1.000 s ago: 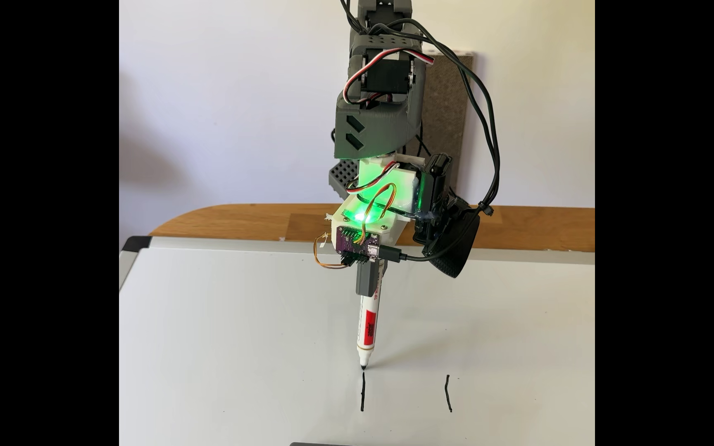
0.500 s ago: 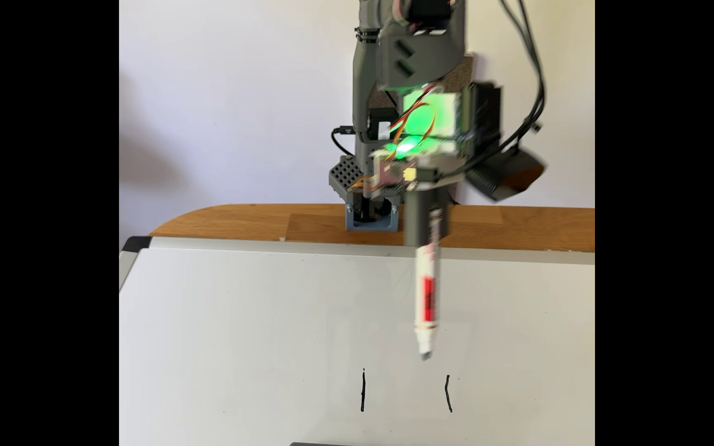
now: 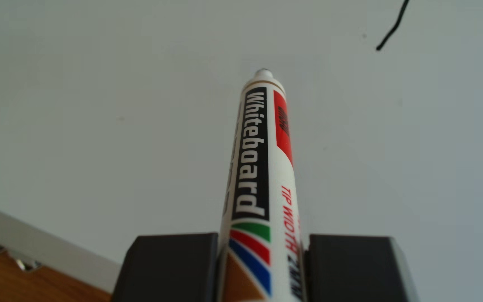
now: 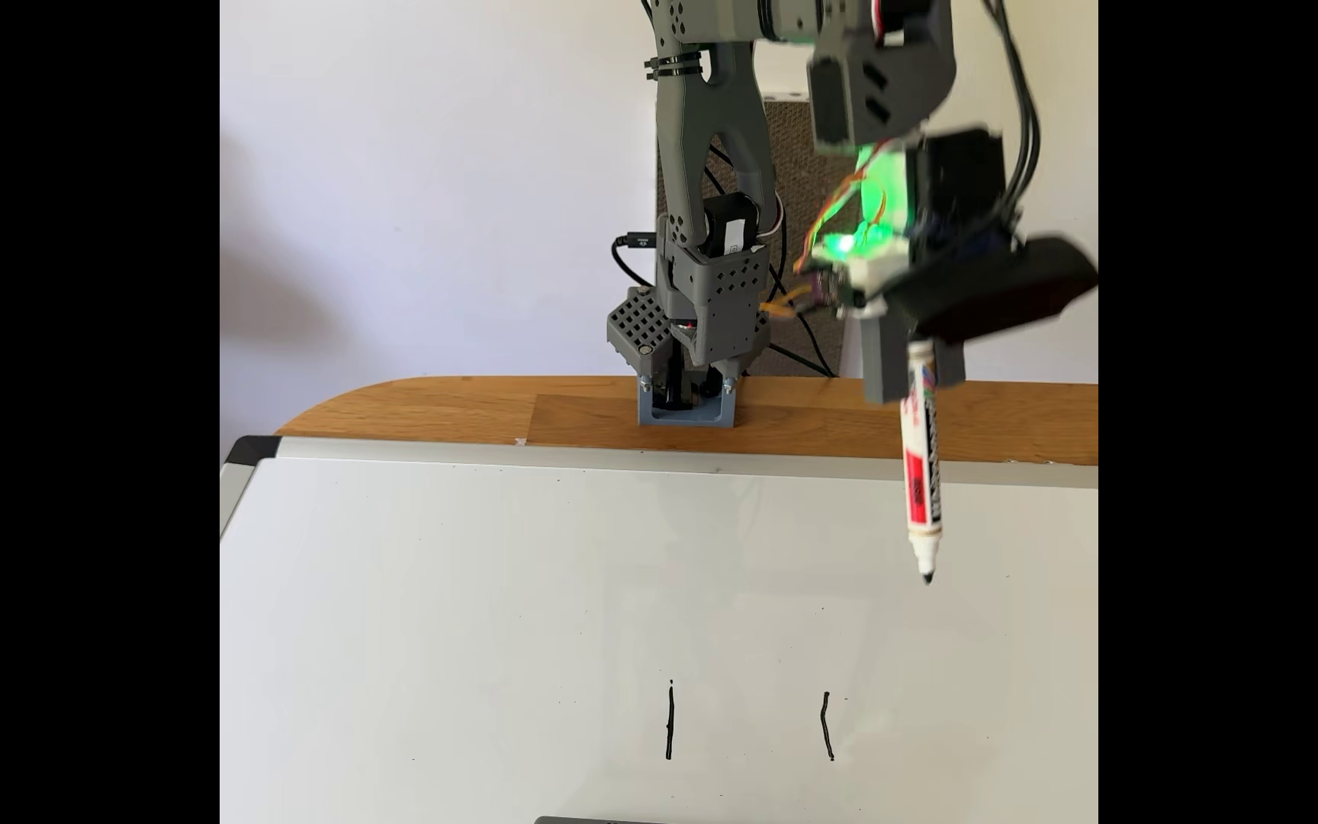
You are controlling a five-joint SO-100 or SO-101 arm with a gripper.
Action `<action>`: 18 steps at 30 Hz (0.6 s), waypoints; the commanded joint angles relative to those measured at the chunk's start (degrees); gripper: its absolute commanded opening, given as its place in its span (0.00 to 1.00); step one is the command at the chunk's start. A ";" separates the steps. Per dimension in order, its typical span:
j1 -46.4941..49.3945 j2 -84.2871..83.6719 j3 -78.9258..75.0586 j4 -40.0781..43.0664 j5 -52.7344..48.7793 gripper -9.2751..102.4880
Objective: Draw a face
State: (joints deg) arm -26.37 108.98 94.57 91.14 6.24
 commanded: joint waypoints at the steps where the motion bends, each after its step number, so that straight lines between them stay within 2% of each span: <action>1: -1.05 5.62 5.89 -5.63 0.79 0.07; 18: -1.41 18.63 16.17 -7.56 -1.76 0.07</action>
State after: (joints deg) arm -27.16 123.40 110.92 85.17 5.01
